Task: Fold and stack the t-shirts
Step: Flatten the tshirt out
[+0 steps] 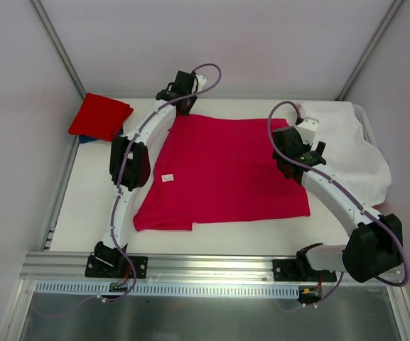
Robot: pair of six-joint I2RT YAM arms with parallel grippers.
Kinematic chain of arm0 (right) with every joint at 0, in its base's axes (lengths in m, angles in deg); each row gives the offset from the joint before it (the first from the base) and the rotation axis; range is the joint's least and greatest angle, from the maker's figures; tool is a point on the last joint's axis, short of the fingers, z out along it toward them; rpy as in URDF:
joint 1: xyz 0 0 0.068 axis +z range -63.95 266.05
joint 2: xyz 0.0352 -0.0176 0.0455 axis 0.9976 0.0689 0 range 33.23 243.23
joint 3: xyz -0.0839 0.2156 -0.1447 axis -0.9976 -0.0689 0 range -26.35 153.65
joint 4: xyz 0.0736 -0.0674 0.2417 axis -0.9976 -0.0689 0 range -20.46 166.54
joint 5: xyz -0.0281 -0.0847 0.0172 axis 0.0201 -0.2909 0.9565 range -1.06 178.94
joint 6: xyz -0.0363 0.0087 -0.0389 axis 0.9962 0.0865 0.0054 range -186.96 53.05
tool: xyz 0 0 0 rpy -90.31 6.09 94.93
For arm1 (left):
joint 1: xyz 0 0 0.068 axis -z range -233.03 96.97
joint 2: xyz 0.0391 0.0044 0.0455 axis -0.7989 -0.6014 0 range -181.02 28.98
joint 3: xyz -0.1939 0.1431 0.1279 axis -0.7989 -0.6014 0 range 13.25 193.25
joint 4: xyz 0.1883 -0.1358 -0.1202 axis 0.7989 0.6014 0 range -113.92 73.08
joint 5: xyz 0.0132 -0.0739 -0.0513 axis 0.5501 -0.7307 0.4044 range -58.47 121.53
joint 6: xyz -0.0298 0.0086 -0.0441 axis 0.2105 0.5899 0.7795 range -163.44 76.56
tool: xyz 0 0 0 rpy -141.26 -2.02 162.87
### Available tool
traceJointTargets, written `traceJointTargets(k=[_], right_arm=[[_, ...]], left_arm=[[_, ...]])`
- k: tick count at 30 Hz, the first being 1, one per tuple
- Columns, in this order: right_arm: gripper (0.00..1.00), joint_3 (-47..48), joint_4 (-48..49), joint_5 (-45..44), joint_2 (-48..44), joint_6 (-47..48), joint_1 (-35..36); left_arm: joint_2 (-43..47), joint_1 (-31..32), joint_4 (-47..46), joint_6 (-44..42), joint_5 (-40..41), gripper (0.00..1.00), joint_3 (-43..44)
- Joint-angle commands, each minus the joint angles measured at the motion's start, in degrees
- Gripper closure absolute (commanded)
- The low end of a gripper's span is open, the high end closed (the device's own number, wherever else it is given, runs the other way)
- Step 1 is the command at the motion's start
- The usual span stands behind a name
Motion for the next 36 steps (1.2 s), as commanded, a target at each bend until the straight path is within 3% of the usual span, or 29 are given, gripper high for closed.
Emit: traceJointTargets(k=[1,3,4,5,6,7,8,9,11,16,19,21,25,30,36], right_arm=[[0.00,-0.2,1.5,0.7,0.4,-0.3,0.2],[0.01,-0.3,1.3,0.7,0.2,-0.2,0.2],[0.01,-0.3,1.3,0.5,0.1,0.0,0.2],[0.00,-0.4,1.3,0.5,-0.2,0.0,0.2],[0.01,-0.5,1.3,0.4,-0.2,0.2,0.2],[0.01,-0.5,1.2,0.3,-0.6,0.2,0.2],[0.01,-0.6,1.1,0.4,-0.7,0.3,0.2],[0.01,-0.6,1.0,0.4,-0.9,0.2,0.2],[0.00,-0.9,1.0,0.4,-1.3,0.1,0.2],[0.01,-0.9,0.9,2.0,-1.1,-0.5,0.2],[0.01,-1.0,0.8,2.8,-1.4,-0.9,0.2],[0.00,-1.1,0.9,3.3,-1.9,-0.9,0.3],[0.00,-1.5,1.3,4.1,-2.4,-0.9,0.3],[0.01,-1.6,1.2,4.3,-2.6,-1.0,0.4],[0.00,-2.1,1.1,4.4,-2.6,-1.0,0.4]], left_arm=[[-2.7,4.9,1.8,-22.2,16.5,1.00,6.6],[-8.1,5.0,0.6,-26.5,19.9,1.00,10.3],[-9.8,4.6,-1.2,-31.3,23.1,0.93,12.7],[-11.0,4.2,-10.0,-34.4,24.9,0.81,11.3],[-10.5,3.8,-17.7,-37.5,27.0,0.55,8.0],[-10.4,3.3,-25.2,-44.0,29.4,0.18,2.9],[-11.7,2.4,-32.1,-47.2,34.6,0.01,2.5],[-12.5,2.0,-42.5,-49.6,37.4,0.01,3.0],[-11.7,1.3,-45.8,-48.8,42.5,0.01,4.4],[0.5,0.7,-22.8,-22.7,38.0,0.01,-1.1],[7.8,-0.7,-7.9,-6.9,29.3,0.01,-3.3],[12.7,-2.3,-3.4,2.1,22.7,0.01,-7.2],[20.4,-3.1,4.9,11.7,8.9,0.01,-15.7],[24.4,-3.2,9.0,23.0,0.0,0.01,-27.5],[27.2,-7.5,4.0,33.6,-17.5,0.09,-40.9]])
